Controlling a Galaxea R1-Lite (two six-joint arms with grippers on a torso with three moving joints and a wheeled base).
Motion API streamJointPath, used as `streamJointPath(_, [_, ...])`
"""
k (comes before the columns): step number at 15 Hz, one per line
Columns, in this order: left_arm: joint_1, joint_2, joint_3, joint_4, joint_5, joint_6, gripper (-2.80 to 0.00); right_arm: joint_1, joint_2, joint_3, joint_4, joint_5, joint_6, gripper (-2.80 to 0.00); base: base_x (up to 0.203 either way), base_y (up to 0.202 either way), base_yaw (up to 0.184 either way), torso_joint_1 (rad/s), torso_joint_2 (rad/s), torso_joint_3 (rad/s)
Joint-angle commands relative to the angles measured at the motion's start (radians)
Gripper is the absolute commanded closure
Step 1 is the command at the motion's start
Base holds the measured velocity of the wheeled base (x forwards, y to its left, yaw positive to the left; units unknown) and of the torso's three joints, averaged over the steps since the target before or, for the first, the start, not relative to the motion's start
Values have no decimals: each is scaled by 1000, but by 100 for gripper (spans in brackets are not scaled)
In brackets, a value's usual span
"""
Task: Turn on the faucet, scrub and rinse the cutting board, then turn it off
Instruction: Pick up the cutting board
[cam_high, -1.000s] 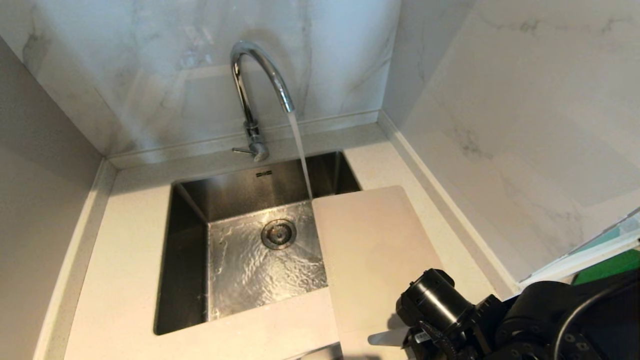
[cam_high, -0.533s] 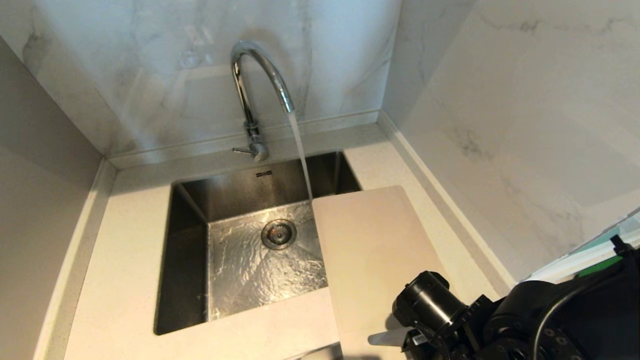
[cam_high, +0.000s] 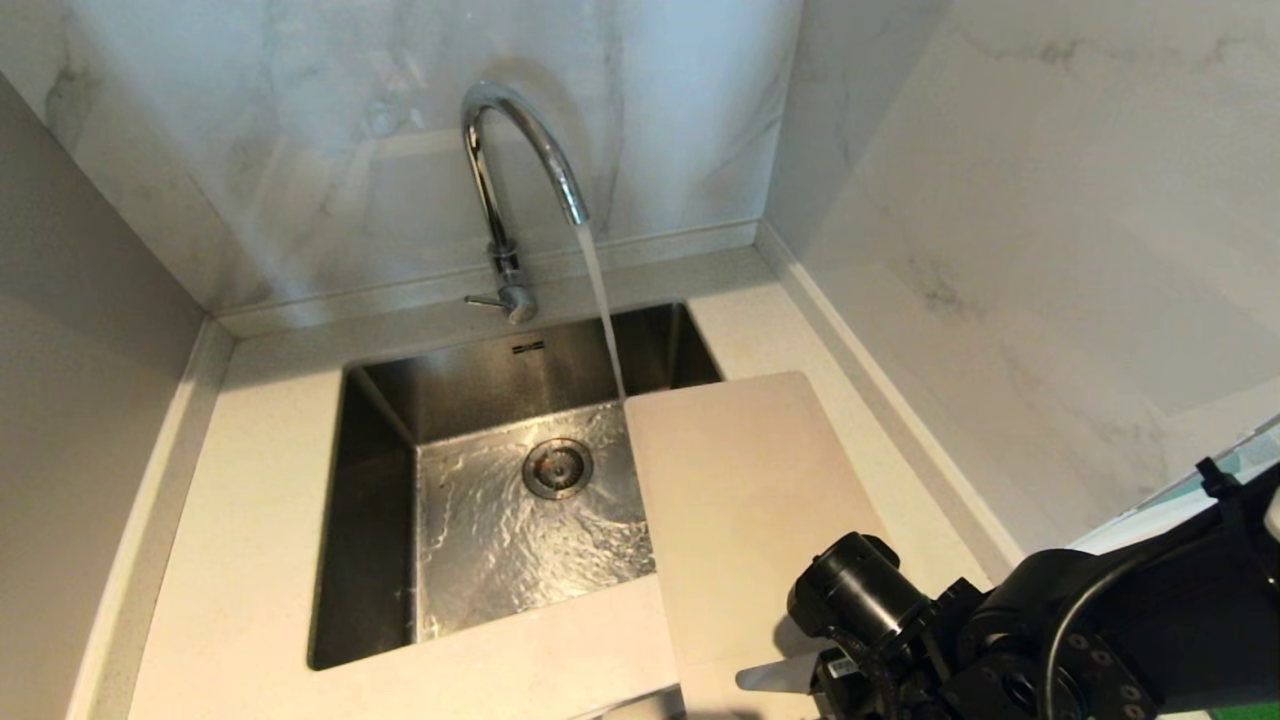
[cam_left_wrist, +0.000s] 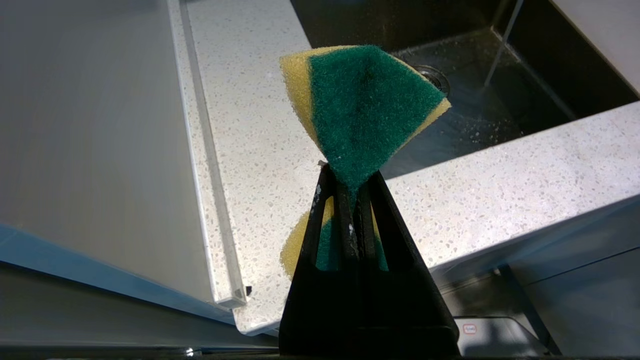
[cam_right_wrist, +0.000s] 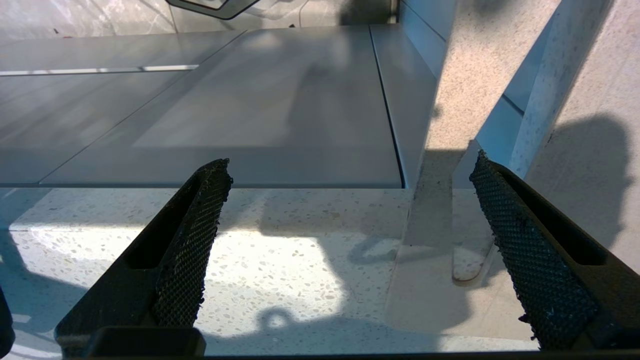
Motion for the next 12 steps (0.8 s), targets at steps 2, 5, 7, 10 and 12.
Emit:
streamJointPath(2, [0,0,2,-1,0,0,0,-13,22,-12,1,-2,-7,-280,0,0,0,0,0,0])
streamJointPath(5, [0,0,2,-1,0,0,0,-29,39,-34,1,-5,-8,-280,0,0,0,0,0,0])
streamJointPath(7, [0,0,2,-1,0,0,0,-32,51,-39,1,-5,-8,-280,0,0,0,0,0,0])
streamJointPath(10, [0,0,2,-1,0,0,0,-38,57,-40,1,-5,-8,-280,0,0,0,0,0,0])
streamJointPath(12, [0,0,2,-1,0,0,0,-43,64,-41,1,-6,-9,-280,0,0,0,0,0,0])
